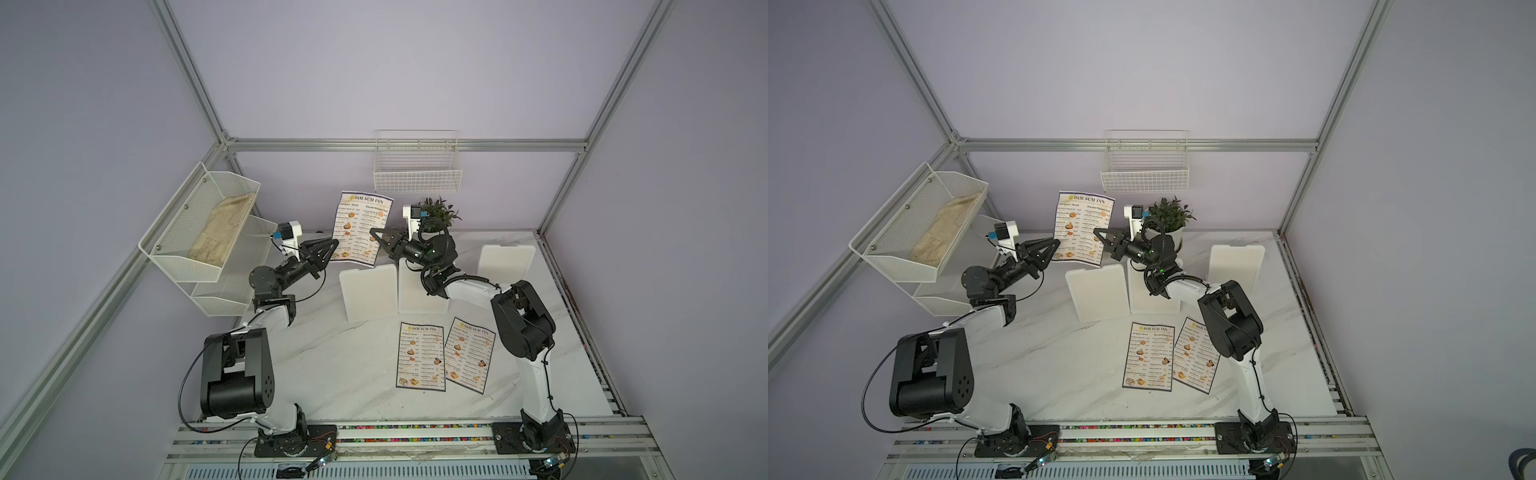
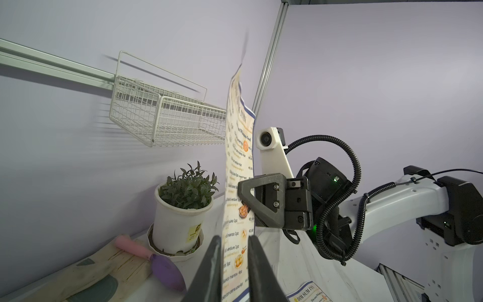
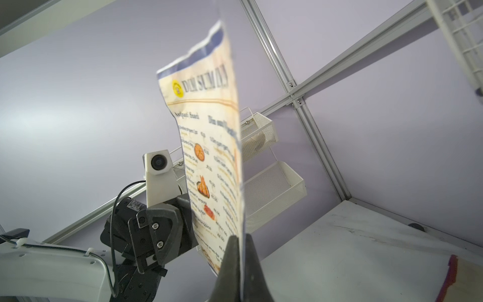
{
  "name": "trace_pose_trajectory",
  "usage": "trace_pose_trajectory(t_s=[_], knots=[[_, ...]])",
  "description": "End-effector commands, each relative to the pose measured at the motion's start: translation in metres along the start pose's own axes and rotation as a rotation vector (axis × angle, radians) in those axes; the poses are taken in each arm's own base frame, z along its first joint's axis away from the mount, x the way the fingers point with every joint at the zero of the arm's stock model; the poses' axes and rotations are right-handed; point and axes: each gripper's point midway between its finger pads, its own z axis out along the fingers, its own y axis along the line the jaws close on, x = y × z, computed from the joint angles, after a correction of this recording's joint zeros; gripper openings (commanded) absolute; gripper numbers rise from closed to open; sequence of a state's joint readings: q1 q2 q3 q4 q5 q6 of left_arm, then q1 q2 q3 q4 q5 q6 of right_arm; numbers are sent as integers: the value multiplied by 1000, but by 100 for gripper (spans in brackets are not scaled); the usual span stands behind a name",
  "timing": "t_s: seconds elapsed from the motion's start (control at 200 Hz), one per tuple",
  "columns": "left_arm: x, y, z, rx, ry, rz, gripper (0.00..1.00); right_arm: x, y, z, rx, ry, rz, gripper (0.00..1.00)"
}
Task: Insert the menus into the narrow rack
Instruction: Insert the menu into the narrow rack.
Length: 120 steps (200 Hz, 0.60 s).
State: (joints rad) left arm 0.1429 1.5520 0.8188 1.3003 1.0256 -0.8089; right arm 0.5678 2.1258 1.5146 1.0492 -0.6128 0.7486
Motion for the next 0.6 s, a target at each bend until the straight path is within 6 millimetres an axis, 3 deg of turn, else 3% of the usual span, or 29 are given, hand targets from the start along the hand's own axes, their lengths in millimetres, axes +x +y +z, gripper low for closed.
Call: trace_pose_trajectory(t_s=[0.0,0.595], knots=[[-1,-5,-3,4,-12,28,17,-5,3,3,10,-13,-8,0],[0,-5,-3,6,-10,27,13,4,0,-4,19,-9,11,0]])
